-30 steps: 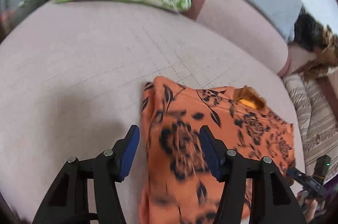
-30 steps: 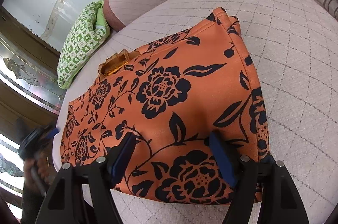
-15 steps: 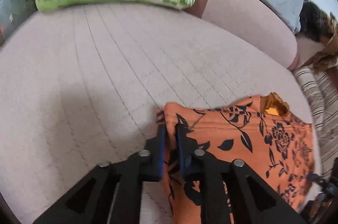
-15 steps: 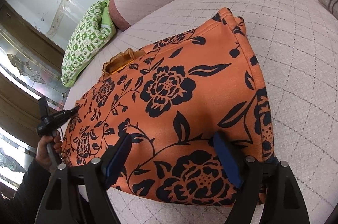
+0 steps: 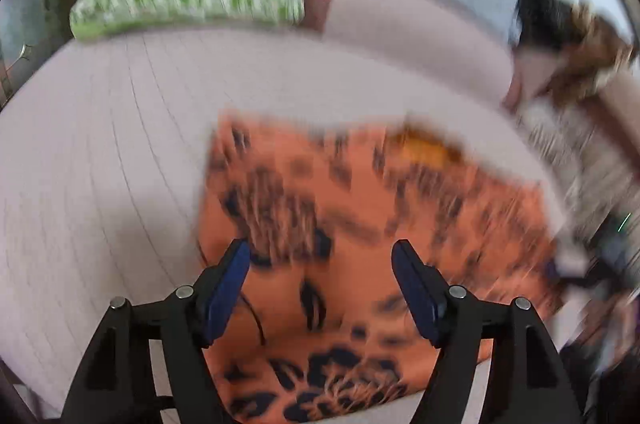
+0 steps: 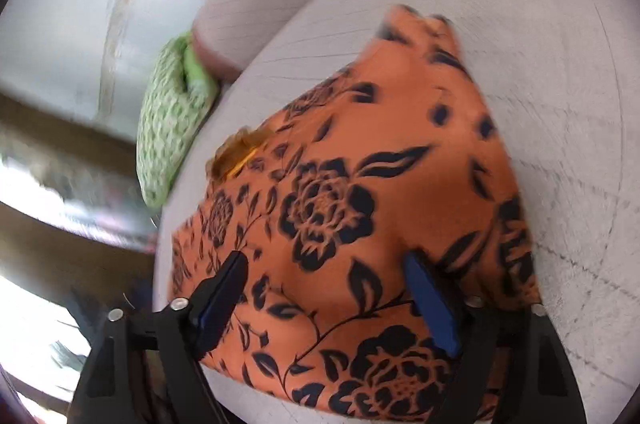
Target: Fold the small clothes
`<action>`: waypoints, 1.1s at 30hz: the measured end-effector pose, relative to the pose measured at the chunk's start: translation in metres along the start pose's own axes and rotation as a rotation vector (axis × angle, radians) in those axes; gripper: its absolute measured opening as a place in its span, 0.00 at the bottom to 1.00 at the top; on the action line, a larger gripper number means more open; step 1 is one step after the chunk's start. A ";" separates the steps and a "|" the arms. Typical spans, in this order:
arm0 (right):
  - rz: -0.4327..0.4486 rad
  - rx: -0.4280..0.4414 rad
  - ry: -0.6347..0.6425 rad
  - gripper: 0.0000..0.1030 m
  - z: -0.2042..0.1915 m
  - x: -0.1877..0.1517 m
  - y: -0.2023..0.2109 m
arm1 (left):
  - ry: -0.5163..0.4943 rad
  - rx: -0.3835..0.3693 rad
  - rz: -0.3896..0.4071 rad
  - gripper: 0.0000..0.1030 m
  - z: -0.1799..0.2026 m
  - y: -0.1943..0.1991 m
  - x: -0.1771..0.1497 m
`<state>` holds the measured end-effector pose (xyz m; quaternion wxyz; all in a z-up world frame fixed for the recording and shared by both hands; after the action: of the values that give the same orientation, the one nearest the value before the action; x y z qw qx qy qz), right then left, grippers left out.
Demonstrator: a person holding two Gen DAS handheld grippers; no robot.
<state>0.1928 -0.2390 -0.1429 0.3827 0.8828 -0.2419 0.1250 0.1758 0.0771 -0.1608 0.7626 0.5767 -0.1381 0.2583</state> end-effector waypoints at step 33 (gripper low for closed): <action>-0.050 -0.166 0.123 0.73 0.005 -0.008 -0.003 | -0.067 0.054 -0.002 0.75 0.007 -0.007 -0.020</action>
<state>0.1879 -0.2378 -0.1512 0.4717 0.8445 -0.2054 0.1487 0.1633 0.0642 -0.1747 0.7420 0.6056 -0.1559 0.2416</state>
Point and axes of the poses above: each gripper's, at about its wrist camera, not at the fingertips, and y roughly against the way its jaws point, z to its right, x to its top, the point moved 6 cm from there along -y, roughly the way its jaws point, and after that the axes turned 11 degrees about y, right-handed, at the moved point
